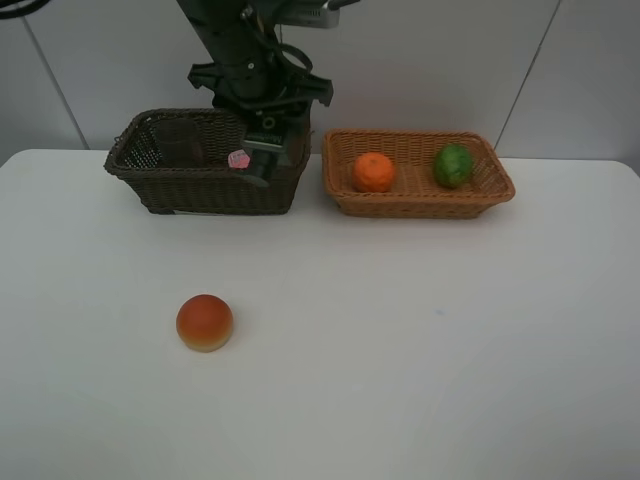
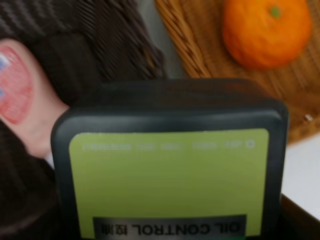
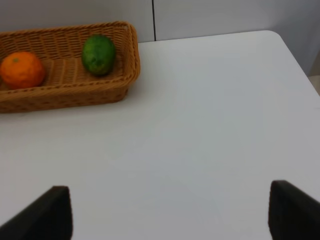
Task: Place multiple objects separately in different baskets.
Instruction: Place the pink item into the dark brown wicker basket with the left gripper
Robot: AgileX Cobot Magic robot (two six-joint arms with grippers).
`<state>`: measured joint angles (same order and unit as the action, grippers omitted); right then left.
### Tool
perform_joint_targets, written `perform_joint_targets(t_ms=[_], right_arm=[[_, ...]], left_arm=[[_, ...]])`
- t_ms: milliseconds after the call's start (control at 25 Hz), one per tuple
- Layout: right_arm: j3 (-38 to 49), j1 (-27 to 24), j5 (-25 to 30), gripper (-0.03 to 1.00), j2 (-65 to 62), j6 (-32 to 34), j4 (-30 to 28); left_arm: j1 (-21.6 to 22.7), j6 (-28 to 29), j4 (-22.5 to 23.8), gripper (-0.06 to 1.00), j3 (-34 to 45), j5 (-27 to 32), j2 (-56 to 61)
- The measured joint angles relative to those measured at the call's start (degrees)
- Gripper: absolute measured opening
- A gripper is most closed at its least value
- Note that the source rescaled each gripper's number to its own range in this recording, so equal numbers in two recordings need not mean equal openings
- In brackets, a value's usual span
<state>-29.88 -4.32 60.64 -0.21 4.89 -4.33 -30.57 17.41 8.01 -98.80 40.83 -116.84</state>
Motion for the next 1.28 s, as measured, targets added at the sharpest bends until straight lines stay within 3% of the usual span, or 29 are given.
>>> perform_joint_targets(t_ms=[320, 520, 960, 1280], right_arm=[[0.0, 0.0, 0.0, 0.66, 0.0, 0.0, 0.0], [0.0, 0.0, 0.0, 0.66, 0.0, 0.0, 0.0], [0.0, 0.0, 0.0, 0.66, 0.0, 0.0, 0.0], [0.0, 0.0, 0.0, 0.66, 0.0, 0.0, 0.0]], left_arm=[[3.8, 0.0, 6.9, 0.83, -0.9, -13.6, -0.1], [5.9, 0.0, 8.2, 0.83, -0.9, -20.0, -2.0], [7.1, -0.2, 8.4, 0.83, -0.9, -25.1, -9.7], [7.1, -0.2, 8.3, 0.83, -0.9, -25.5, -12.5]])
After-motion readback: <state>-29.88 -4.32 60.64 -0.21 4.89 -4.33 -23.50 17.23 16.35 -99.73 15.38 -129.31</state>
